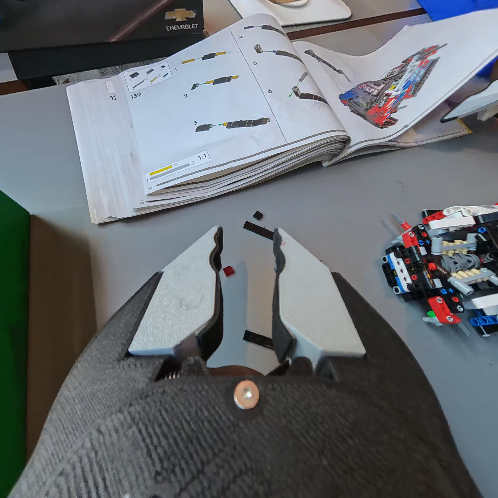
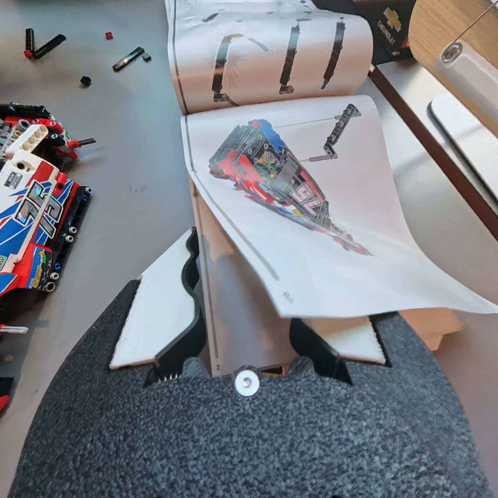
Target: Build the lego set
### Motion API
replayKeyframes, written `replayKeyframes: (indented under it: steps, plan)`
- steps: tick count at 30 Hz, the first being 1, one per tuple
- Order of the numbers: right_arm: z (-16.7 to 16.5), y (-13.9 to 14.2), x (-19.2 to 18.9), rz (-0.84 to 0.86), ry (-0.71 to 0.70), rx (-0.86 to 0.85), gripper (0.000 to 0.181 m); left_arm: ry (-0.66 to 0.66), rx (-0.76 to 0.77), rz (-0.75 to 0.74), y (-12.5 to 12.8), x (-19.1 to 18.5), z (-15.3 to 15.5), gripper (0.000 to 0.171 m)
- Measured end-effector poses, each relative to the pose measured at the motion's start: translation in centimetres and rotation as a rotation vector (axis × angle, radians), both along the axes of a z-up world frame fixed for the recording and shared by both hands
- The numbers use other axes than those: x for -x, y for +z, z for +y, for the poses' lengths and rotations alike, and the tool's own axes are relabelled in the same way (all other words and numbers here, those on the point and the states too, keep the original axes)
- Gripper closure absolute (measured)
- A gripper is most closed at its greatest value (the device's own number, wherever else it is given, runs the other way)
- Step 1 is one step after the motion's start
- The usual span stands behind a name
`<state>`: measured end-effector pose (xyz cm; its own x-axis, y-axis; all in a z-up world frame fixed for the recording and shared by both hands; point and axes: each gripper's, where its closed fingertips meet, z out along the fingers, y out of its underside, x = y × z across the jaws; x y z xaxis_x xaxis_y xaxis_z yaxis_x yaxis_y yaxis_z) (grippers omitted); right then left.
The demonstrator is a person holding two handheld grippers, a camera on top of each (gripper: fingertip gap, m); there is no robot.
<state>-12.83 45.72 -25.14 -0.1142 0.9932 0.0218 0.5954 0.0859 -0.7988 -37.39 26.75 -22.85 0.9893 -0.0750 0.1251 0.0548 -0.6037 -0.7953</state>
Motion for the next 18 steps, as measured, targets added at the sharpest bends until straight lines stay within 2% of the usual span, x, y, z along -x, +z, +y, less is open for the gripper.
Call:
replayKeyframes:
  steps: [5, 9, 15, 18]
  plan:
    - [-0.3, 0.9, 2.4, -0.032, 0.046, 0.01, 0.106, -0.014, 0.0, -0.03, -1.1, -0.3, -0.4, 0.138]
    - [-0.2, 0.5, 3.9, -0.093, 0.063, 0.009, 0.104, -0.038, -0.008, -0.049, -1.6, -0.8, -0.9, 0.138]
    - [0.3, 0.0, 4.3, -0.112, 0.036, 0.013, 0.104, -0.067, 0.002, 0.008, -1.8, -0.3, -1.8, 0.138]
    - [0.5, -0.2, 4.0, -0.091, 0.008, 0.06, 0.106, -0.072, 0.0, -0.025, -1.9, -0.3, -1.9, 0.139]
